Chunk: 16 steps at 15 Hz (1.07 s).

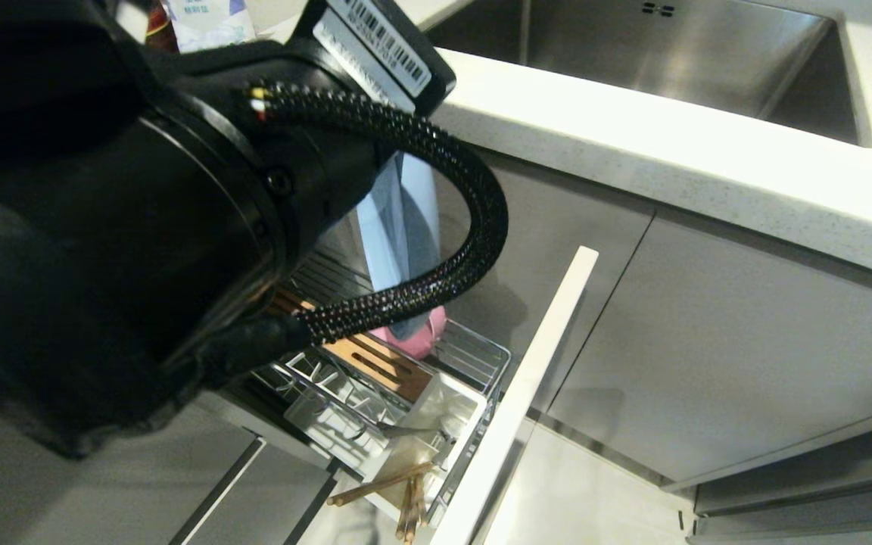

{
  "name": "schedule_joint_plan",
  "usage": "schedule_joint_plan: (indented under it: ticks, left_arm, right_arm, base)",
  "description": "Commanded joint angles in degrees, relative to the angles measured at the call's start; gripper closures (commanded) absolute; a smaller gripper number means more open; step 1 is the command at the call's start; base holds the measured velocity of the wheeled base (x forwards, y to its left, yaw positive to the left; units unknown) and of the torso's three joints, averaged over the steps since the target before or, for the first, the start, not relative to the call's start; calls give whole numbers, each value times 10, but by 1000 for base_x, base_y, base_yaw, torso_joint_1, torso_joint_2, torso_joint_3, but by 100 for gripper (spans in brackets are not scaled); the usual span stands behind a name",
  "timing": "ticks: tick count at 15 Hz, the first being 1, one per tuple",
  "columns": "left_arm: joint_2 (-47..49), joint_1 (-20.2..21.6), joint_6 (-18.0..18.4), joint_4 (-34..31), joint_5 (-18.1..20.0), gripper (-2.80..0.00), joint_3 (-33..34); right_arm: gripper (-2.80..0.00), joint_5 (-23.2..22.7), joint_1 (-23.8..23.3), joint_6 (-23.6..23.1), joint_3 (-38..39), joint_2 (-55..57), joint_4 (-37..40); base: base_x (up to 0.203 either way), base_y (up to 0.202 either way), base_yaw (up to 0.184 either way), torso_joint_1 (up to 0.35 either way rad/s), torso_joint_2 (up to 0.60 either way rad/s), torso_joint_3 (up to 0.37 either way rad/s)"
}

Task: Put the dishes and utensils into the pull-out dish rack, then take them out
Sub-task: Pick up the plate and place it in the cupboard

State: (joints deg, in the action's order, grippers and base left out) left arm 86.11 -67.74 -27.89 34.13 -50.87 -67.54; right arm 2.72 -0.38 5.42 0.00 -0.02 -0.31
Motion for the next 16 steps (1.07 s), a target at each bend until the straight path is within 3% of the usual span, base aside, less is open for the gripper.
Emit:
schedule_joint_plan:
  ticks: [1, 5, 14, 16]
  left_arm:
    - [7, 0, -40, 2, -45, 0, 28]
    - [28, 1, -134, 3, -136, 0, 36]
    - [26, 85, -304, 1, -143, 0, 117]
    - [26, 95, -320, 0, -144, 0, 126]
  right_arm:
    - [0, 0, 0, 0, 0, -2, 0]
    - [0, 0, 0, 0, 0, -2, 0]
    - [0, 0, 0, 0, 0, -2, 0]
    - [0, 0, 0, 0, 0, -2, 0]
  base:
    - [0, 0, 0, 0, 0, 0]
    - [0, 0, 0, 0, 0, 0]
    - [0, 0, 0, 0, 0, 0]
    - [0, 0, 0, 0, 0, 0]
